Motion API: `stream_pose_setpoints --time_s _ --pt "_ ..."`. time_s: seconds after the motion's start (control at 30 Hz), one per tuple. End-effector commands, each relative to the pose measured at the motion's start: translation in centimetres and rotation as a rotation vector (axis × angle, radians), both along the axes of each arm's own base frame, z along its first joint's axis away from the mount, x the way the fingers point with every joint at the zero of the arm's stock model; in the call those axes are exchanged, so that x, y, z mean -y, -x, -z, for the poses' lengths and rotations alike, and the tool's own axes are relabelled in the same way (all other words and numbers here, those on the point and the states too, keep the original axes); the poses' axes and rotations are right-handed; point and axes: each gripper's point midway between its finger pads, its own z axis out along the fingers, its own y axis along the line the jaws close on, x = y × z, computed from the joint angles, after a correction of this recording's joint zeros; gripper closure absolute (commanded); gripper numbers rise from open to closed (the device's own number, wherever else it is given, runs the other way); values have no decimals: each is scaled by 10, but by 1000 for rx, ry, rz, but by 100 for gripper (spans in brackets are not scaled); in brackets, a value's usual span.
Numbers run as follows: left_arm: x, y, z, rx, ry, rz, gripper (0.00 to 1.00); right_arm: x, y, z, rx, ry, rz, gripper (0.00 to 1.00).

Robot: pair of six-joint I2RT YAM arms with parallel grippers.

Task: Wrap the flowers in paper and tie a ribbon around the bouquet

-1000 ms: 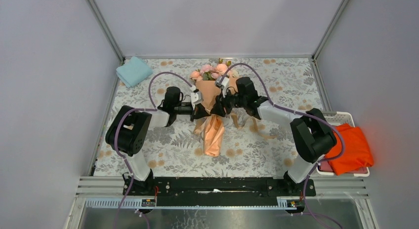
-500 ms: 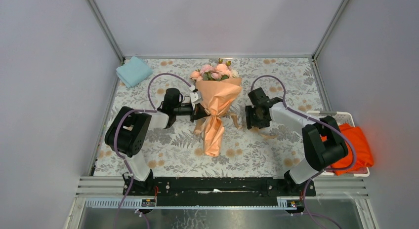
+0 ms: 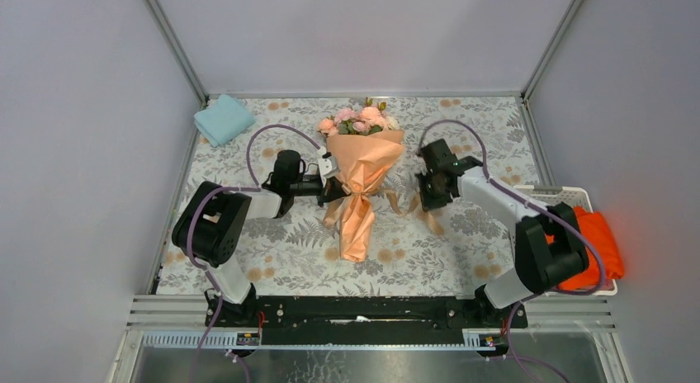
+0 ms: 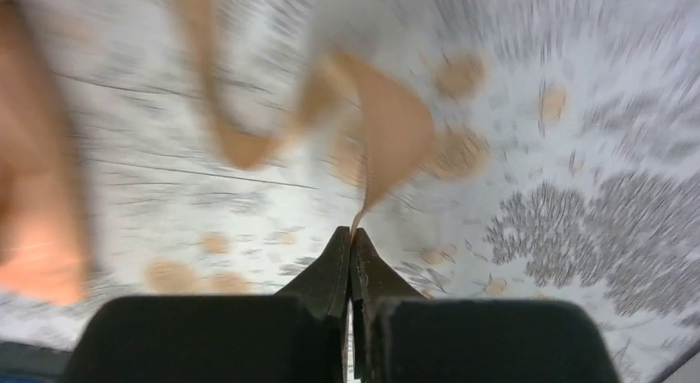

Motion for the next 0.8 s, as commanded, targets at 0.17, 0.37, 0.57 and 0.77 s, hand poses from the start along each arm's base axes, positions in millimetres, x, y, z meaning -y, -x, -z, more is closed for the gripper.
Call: stream_pose_setpoints --time_s 0.17,0.37,0.57,0.77 --pt "4 7 -7 151 -28 32 100 -203 -49 -295 749 -677 -679 100" --pt "3 15 -10 178 -33 36 100 -262 -98 -321 851 -802 -622 100" --pt "1 21 -8 182 -32 36 100 -304 -118 -272 686 -790 -590 100" --pt "2 21 -8 180 -26 40 100 -303 -121 -246 572 -672 -650 52"
